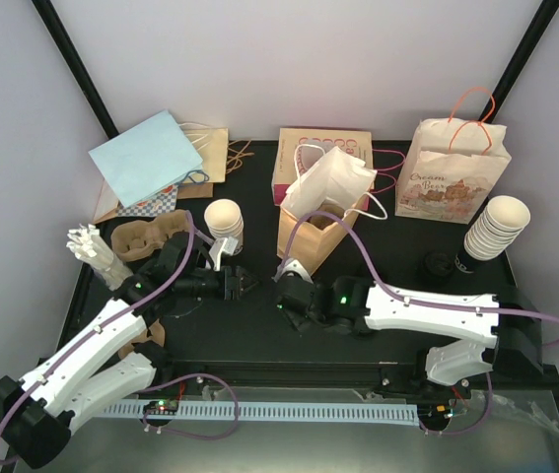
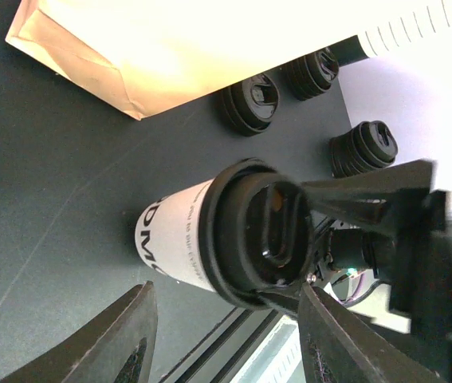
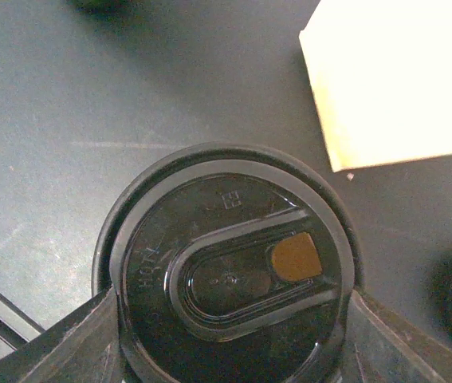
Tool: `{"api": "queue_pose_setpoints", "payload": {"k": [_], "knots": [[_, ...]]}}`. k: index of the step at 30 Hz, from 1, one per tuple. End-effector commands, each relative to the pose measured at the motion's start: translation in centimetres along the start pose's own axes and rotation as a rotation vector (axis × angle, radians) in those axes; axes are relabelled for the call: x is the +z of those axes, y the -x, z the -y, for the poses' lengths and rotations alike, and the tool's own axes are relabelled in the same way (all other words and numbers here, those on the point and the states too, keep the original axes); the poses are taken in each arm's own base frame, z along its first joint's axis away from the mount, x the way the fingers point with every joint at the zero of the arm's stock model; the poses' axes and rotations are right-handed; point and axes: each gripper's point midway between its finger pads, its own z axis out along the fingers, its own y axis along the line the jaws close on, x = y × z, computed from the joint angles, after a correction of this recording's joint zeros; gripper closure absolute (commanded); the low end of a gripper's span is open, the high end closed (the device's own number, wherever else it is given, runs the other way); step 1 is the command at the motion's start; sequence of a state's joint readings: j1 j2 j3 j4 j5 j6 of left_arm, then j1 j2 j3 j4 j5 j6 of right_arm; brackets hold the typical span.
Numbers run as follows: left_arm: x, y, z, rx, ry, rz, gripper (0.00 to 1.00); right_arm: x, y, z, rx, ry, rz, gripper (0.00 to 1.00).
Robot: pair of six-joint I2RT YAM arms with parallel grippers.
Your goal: Pack the takeout coffee
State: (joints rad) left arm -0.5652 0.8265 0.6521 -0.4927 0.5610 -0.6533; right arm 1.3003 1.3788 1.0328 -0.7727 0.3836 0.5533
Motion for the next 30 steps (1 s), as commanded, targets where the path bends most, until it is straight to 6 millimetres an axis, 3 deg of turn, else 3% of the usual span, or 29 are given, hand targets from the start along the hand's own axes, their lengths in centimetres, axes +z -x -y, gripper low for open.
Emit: {"api": "queue_pose_setpoints", "payload": {"k": [1,3,5,12,15,18,23,26,30], "knots": [[-0.5,0.2,0.5,0.030,-0.004,0.016,0.50,-3.3,3.0,1.6,-0.024,-0.037,0.058,0.49],[-0.7,0.3,0.4,0.033,0.004,0.025,0.50,-3.9,3.4,1.5,-0.018,-0.014,0.072,0.49],[-0.9,0.6,0.4,0.039,0.017,0.041,0.50,-3.3,2.5,1.3,-0.018,0.003,0.054,0.49],[-1.2,1.0,0.4,0.047,0.027,0.071,0.50,2.7,-6.3,0.7,-0.015,0.044,-0.142,0.50],[-1.0,1.0,0.3,0.047,0.024,0.064,0.50,3.4,-7.8,1.2,-0.008,0.036,-0.166,0.50],[-0.7,1.1,0.5,0.043,0.013,0.050,0.50,2.9,-7.2,1.5,-0.007,0.028,-0.141,0.50],[-0.6,1.5,0.9,0.048,0.010,0.047,0.50,0.9,-4.3,1.9,-0.011,0.008,-0.064,0.50],[-1.0,2.6,1.8,0.079,0.004,0.066,0.49,-1.9,-1.6,2.7,-0.009,-0.007,-0.008,0.50],[-1.6,4.9,3.2,0.144,0.038,0.090,0.40,-7.6,3.0,3.9,0.017,0.031,0.110,0.49]]}}
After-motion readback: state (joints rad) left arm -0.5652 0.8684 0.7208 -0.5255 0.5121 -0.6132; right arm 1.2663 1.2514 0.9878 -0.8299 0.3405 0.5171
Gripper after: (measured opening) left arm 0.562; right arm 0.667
